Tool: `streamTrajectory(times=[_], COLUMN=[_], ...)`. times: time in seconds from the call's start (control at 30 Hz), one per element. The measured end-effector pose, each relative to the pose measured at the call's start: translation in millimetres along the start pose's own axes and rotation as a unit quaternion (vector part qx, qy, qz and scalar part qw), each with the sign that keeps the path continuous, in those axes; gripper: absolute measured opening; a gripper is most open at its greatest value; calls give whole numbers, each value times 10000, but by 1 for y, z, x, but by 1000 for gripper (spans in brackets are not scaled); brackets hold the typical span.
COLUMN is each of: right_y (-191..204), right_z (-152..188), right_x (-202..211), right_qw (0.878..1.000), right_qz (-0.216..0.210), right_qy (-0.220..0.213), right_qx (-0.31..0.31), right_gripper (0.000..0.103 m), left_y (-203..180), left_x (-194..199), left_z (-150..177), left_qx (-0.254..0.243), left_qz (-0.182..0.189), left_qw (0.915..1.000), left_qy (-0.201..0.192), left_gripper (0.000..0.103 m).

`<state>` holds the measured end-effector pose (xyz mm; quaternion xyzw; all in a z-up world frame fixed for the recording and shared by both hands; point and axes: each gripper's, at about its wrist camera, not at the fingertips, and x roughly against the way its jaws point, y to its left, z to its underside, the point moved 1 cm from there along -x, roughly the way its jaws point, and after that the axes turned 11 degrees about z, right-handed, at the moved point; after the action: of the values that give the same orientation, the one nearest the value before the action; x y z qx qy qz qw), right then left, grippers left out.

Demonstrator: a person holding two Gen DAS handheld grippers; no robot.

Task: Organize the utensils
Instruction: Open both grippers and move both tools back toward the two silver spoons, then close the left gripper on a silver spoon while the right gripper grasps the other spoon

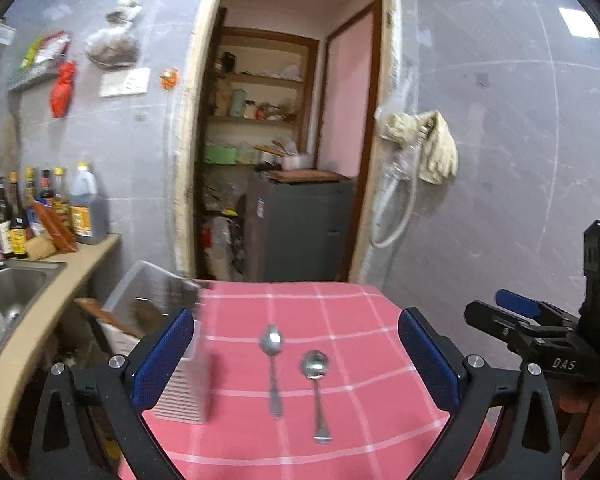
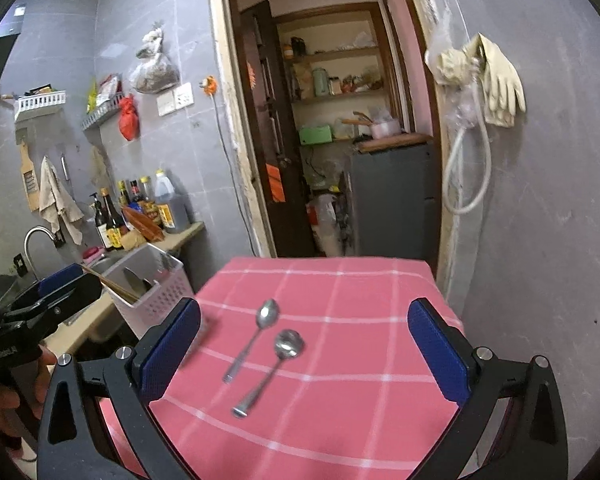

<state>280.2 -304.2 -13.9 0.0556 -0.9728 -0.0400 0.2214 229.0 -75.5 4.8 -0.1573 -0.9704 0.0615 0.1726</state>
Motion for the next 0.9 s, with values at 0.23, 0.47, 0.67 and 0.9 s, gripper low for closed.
streamTrajectory(times=[0.23, 0.47, 0.67, 0.9], right_y=[-45, -63, -53, -23], right_z=[18, 48, 68, 81], right_x=[-36, -92, -137, -186], right_qw=[9975, 9889, 9803, 9642], right_qz=[-298, -701, -1034, -1408], right_qy=[623, 1260, 1675, 2241], right_qx=[-173, -368, -185, 156], right_gripper=[101, 79, 61, 34], left_y=[-18, 1, 22, 56], left_x=[-52, -108, -156, -210], left_z=[7, 26, 45, 59], left_qx=[159, 620, 846, 1177], left_qz=[267, 62, -219, -734], left_qw=[9985, 9940, 9883, 9744], left_qy=[445, 895, 1253, 1771], left_gripper=[103, 99, 79, 56])
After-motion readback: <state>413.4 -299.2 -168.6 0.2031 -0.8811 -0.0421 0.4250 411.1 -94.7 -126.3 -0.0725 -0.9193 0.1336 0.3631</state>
